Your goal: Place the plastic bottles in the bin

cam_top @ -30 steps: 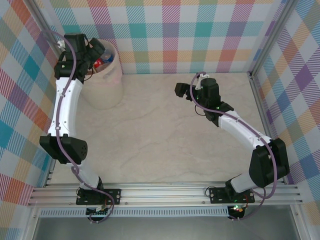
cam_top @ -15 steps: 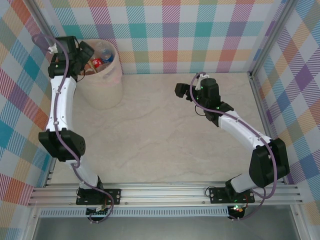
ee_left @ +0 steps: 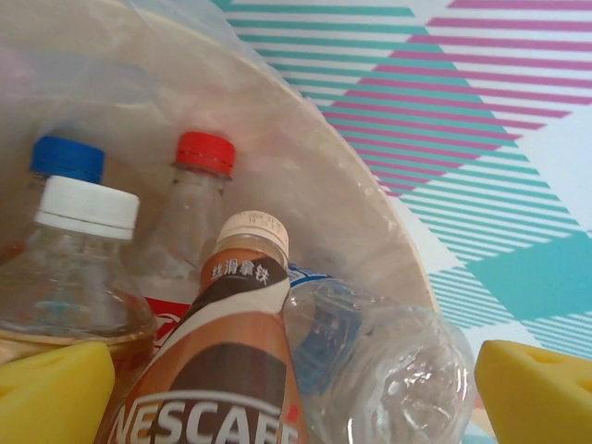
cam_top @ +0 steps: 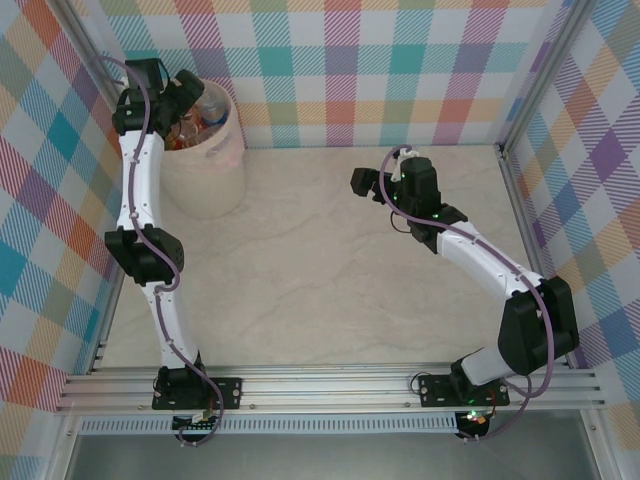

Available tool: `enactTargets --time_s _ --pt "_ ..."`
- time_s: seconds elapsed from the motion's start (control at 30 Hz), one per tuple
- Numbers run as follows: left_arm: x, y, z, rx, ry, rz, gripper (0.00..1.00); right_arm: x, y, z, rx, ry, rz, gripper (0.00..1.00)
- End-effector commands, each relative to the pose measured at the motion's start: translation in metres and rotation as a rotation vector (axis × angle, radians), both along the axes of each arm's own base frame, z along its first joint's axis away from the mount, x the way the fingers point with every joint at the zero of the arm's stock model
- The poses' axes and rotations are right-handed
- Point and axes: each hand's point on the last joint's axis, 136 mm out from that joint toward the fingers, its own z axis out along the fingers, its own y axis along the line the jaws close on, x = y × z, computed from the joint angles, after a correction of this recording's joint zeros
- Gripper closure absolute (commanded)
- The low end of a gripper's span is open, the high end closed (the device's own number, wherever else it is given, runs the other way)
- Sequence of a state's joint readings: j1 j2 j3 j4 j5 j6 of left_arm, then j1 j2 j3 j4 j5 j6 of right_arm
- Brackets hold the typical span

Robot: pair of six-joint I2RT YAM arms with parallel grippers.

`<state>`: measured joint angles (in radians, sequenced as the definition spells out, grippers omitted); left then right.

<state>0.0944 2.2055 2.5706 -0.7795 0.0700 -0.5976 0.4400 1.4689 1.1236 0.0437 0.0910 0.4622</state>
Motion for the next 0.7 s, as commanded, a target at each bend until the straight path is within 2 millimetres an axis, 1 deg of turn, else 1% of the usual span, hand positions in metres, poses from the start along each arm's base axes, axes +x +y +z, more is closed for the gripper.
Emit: enactTargets --time_s 0.0,0.07,0.13,0.27,0.3,0.4,0.53,0.57,0.67 --pt "0.002 -0.010 0.019 0.017 -0.060 -0.076 0.00 -0.002 -0.005 0.005 -0.011 -0.016 -0.011 0.00" --pt "-0.003 -0.010 0.028 0.034 -0.074 -0.081 0.00 -0.002 -0.005 0.005 -0.012 -0.015 -0.011 0.00" --pt "-0.012 -0.008 0.042 0.065 -0.089 -0.075 0.00 -0.001 -0.005 0.005 -0.012 -0.014 -0.011 0.00" --pt "-0.047 0.012 0.066 0.136 -0.076 0.036 0.00 -0.001 -0.005 0.003 -0.015 -0.007 -0.013 0.00" --pt "-0.056 0.012 0.072 0.149 -0.082 0.040 0.00 -0.002 -0.006 0.004 -0.014 -0.009 -0.016 0.00" --pt "-0.080 0.007 0.089 0.163 -0.132 0.018 0.00 -0.003 -0.008 0.007 -0.028 -0.023 -0.021 0.00" --pt "-0.116 -0.003 0.106 0.167 -0.200 -0.013 0.00 -0.007 -0.015 0.014 -0.057 -0.043 -0.029 0.00" --pt "-0.126 -0.008 0.105 0.162 -0.208 -0.031 0.00 -0.009 -0.017 0.016 -0.065 -0.048 -0.034 0.00" --pt "-0.155 -0.031 0.113 0.145 -0.272 -0.106 0.00 -0.015 -0.027 0.021 -0.089 -0.074 -0.063 0.00"
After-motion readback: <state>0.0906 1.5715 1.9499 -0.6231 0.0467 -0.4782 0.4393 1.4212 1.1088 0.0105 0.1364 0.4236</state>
